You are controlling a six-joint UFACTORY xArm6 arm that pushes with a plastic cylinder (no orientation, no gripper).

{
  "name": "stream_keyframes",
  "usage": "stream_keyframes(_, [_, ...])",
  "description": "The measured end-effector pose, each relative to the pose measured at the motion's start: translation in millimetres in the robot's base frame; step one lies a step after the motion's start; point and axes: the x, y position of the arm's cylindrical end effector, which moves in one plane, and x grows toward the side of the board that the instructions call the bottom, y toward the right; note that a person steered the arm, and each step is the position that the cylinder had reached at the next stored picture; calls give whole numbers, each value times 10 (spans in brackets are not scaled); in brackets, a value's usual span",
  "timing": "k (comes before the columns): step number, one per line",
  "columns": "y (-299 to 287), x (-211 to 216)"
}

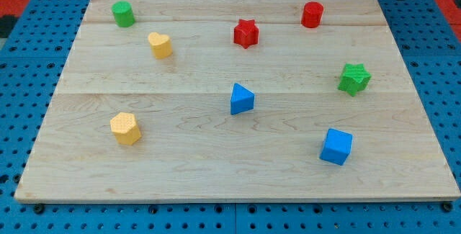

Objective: Point at center right

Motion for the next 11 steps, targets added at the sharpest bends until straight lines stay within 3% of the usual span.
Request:
stream_keyframes(1, [10,20])
stream_keyframes(3, [-245,795])
stream_keyframes(8, [-54,965])
stream_keyframes(10, [-12,1978])
stream_keyframes(11, [-246,1994])
